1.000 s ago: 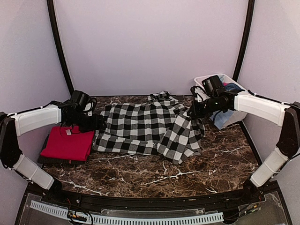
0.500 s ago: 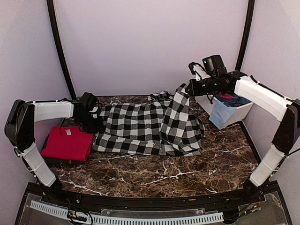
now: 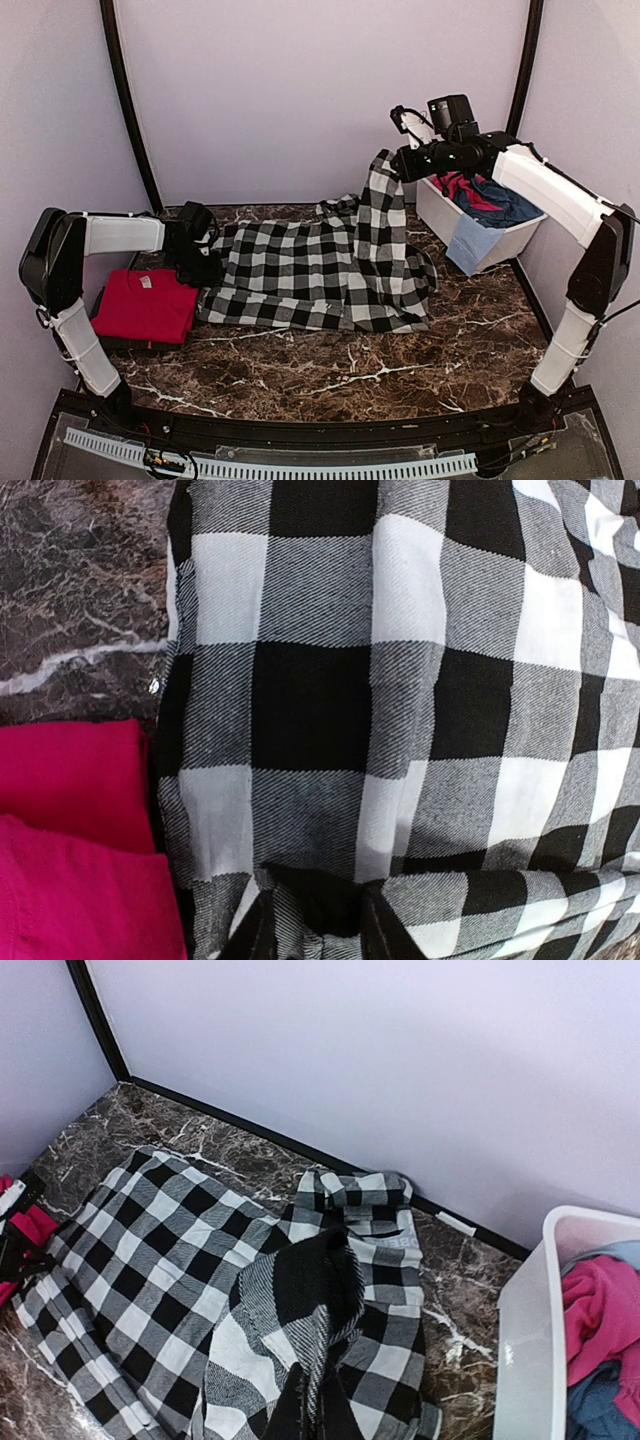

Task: Fold and stack the mixed laundry pile
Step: Fold the flattened shirt at the center of the board.

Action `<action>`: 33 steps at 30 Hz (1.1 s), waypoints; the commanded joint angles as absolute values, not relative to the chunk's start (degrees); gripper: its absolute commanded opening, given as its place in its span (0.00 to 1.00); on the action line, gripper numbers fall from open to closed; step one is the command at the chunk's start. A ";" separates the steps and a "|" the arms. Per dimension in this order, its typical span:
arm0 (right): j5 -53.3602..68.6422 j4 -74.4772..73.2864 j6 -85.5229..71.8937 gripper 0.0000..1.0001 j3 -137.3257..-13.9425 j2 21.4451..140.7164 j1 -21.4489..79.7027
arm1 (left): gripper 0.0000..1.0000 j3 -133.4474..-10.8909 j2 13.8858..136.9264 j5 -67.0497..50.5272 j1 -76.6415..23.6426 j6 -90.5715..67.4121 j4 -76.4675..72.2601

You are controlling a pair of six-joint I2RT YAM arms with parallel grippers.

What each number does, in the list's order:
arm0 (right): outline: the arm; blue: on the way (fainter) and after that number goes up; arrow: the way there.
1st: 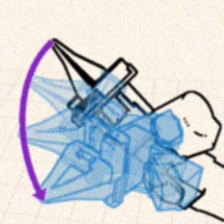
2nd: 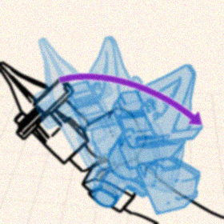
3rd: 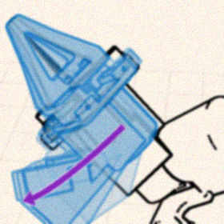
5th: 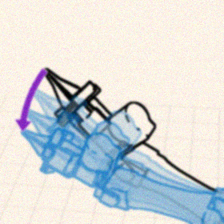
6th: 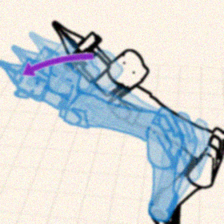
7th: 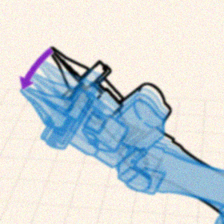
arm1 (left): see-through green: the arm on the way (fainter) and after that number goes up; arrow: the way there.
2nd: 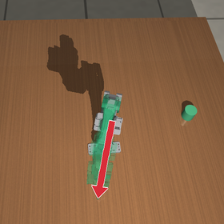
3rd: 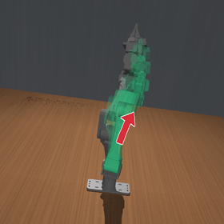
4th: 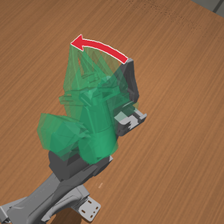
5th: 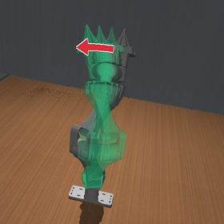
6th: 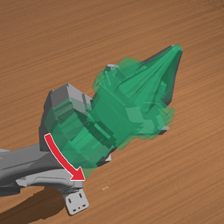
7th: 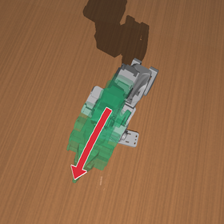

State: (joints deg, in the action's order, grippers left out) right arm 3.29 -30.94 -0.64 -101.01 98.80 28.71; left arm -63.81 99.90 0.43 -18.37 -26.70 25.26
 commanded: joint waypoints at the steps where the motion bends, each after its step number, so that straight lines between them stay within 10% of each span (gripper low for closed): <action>1: -0.96 -29.80 10.68 0.00 -103.97 100.03 28.91 | 0.17 -65.47 99.86 1.71 -18.02 -27.57 24.72; 5: -1.86 -27.08 14.88 0.00 -104.15 101.38 29.18 | 0.00 -65.42 99.69 1.91 -18.02 -27.82 24.72; 33: -10.67 -13.38 24.91 0.00 -113.28 110.59 30.76 | 0.00 -63.36 93.23 9.46 -17.24 -31.40 24.24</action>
State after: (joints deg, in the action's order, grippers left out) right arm -9.93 -19.35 22.74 -109.71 108.40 30.50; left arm -63.66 93.45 8.05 -17.76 -30.48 24.86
